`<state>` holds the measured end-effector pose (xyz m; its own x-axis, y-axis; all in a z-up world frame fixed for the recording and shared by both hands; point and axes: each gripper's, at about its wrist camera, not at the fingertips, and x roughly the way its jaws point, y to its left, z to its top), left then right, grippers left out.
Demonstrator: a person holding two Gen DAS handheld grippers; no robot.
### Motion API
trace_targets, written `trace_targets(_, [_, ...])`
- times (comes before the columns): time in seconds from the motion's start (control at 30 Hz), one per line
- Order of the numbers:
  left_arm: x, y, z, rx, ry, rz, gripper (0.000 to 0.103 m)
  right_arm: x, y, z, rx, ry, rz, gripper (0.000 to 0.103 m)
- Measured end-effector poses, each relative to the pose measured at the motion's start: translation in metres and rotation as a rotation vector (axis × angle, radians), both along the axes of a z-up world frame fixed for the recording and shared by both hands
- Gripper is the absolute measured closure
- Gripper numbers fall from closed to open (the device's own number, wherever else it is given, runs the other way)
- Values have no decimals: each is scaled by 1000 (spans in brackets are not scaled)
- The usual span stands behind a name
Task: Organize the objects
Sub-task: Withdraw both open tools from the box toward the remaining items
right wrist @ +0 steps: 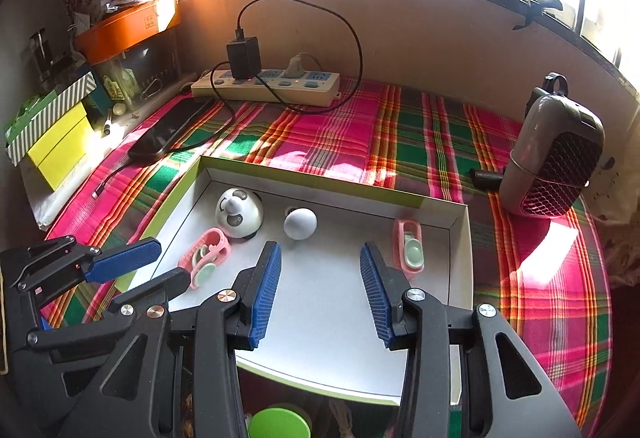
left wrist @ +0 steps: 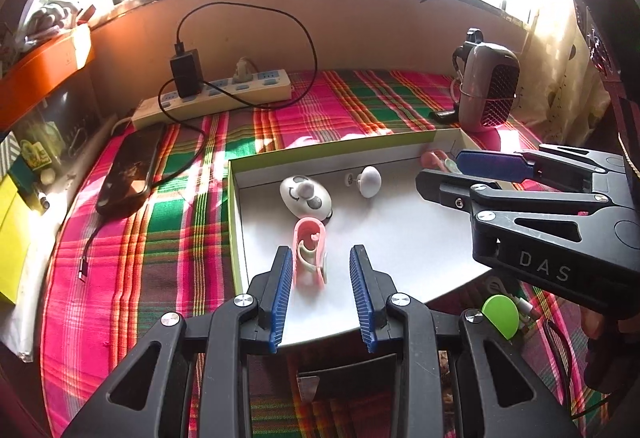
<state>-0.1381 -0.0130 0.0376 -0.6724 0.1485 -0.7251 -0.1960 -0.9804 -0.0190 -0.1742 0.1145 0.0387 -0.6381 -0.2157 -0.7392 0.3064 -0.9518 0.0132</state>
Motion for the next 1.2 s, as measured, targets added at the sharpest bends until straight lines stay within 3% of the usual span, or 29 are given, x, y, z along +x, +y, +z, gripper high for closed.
trace_targets(0.37, [30, -12, 4, 48, 20, -16, 75, 47, 31, 6, -2, 41, -64, 60])
trace_targets(0.7, [59, -12, 8, 90, 25, -44, 75, 79, 61, -10, 2, 14, -125, 60])
trace_targets(1.2, [83, 13, -7, 156, -63, -169, 74, 100, 60, -35, -15, -42, -60, 60])
